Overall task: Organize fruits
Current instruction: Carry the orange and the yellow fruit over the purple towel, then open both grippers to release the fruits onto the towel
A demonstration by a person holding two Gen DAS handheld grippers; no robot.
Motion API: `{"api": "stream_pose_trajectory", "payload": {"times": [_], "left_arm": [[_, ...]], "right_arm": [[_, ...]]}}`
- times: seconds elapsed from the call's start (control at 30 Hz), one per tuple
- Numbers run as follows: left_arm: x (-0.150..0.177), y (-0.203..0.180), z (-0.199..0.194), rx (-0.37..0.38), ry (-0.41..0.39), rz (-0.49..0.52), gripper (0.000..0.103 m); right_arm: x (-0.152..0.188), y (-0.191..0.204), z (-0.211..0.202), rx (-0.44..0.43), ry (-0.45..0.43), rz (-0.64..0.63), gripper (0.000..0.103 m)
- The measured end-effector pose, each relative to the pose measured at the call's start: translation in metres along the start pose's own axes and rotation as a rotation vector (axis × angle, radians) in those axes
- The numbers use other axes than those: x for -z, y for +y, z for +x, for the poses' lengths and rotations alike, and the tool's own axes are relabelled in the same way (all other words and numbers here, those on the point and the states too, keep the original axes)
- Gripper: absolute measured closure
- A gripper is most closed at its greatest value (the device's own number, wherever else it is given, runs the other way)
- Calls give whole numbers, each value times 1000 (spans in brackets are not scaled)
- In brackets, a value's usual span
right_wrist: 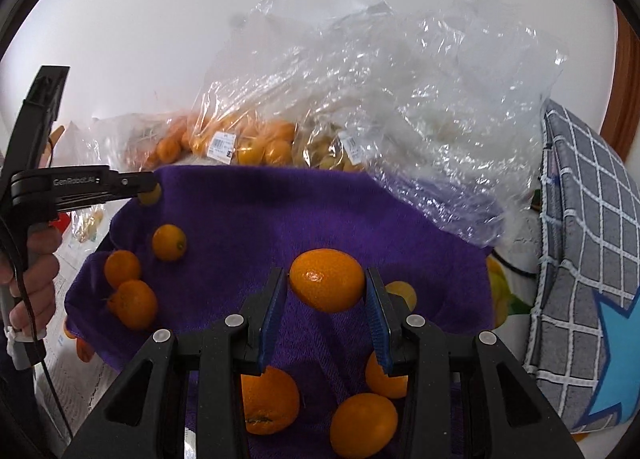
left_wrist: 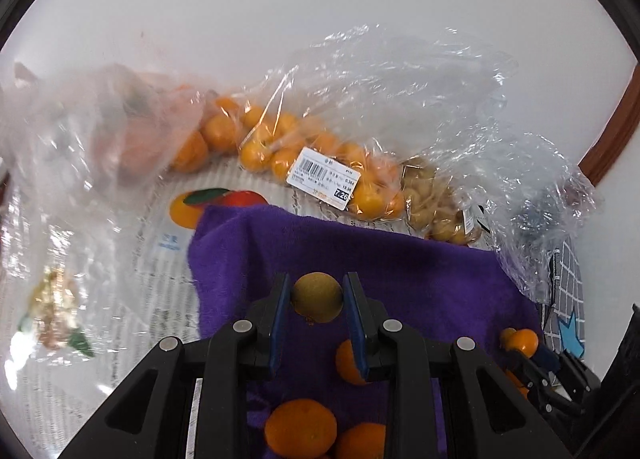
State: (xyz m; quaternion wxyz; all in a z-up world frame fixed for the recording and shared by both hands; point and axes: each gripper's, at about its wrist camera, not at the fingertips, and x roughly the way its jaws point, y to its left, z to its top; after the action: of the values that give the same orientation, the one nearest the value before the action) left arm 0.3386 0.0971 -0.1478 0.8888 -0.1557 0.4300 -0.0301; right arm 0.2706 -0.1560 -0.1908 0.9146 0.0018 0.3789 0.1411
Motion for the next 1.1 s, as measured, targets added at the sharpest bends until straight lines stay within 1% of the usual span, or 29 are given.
{"api": "stream_pose_trajectory", "payload": {"times": [0.07,0.13,0.3,0.47,0.53,0.97,1.03,1.1], "left_arm": [[4,0,7,8,37,11,77],[9,-1,8,13,36,20,77],[17,-5,21,-27,74,43,77],[26,-17,25,-79,74,102,77],[27,-17,24,-86,79,104,77],[27,-3,24,-43,104,45,77],[27,-3,21,-35,104,43,74],[27,-5,18,-34,95,51,68]], "right_arm": [[3,1,2,0,-1,-6,64],[4,2,4,1,1,-16,64],[4,3,8,23,23,-28,64],[6,3,14,28,43,-32,64],[6,3,16,22,50,-29,64],[9,2,24,42,86,-27,64],[9,4,25,47,91,-30,63],[9,6,22,51,92,-34,58]]}}
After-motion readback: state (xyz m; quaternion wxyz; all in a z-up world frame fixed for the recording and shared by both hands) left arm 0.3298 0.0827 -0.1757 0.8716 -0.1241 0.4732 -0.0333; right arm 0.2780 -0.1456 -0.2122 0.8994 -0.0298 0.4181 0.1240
